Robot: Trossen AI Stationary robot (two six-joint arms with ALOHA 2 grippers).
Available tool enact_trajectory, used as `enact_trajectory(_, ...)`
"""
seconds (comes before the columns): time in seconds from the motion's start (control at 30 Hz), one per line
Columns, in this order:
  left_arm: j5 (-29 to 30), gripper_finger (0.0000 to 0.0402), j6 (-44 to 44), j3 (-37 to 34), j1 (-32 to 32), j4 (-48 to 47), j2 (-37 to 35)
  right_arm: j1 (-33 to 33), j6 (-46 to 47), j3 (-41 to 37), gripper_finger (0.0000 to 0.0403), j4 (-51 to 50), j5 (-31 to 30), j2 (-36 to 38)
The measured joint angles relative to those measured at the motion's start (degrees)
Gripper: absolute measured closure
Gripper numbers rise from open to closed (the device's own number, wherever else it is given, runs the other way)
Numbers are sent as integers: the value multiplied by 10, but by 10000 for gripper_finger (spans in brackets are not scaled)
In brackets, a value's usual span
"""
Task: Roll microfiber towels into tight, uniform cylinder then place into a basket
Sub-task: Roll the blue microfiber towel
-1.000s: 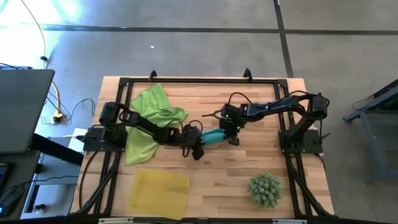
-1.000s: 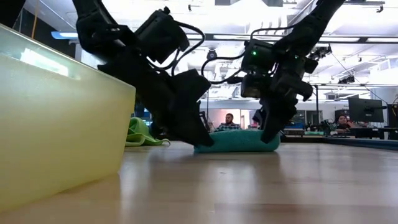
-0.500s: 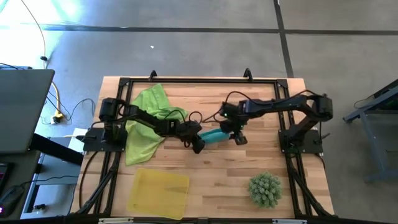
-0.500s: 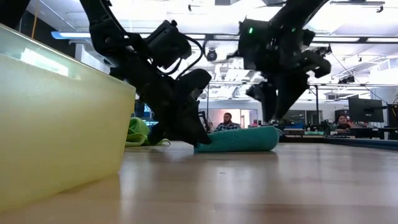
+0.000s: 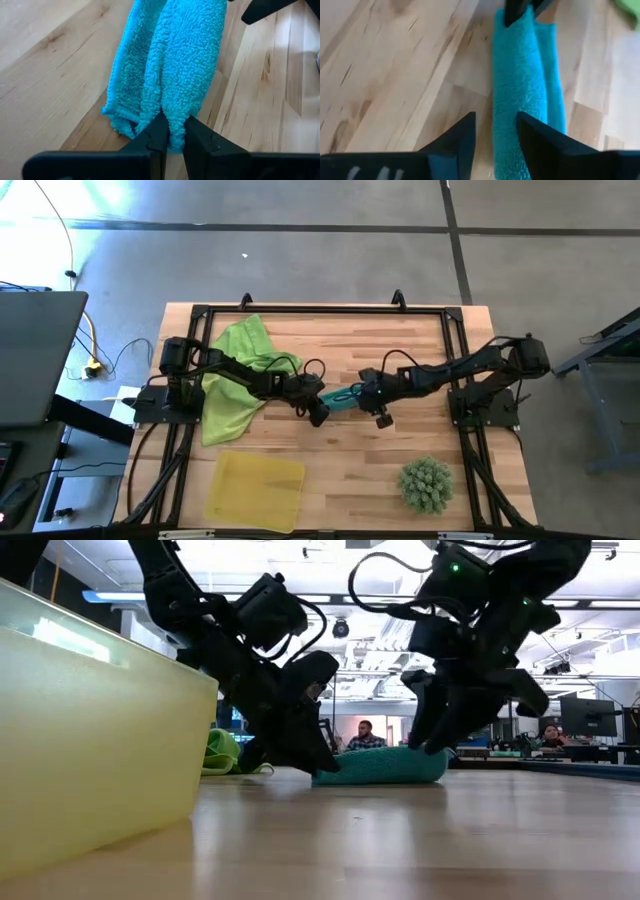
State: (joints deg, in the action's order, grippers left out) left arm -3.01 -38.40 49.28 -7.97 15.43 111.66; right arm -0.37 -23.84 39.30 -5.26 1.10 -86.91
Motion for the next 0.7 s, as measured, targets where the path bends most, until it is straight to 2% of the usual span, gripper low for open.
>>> enact_trajectory(0.17, 0, 367, -4, -1, 0, 6, 0, -9, 5, -12, 221, 6, -43, -9)
enact_trajectory(0.27, 0, 367, -5, -1, 0, 8, 1, -18, 4, -17, 203, 14, -43, -26)
enact_trajectory(0.5, 4, 367, 32, -4, 6, 38, 1, -39, 12, -16, 199, 42, -27, -76)
enact_trajectory(0.7, -7, 360, 78, -3, 6, 37, -7, -52, 45, -15, 199, 40, -9, -87)
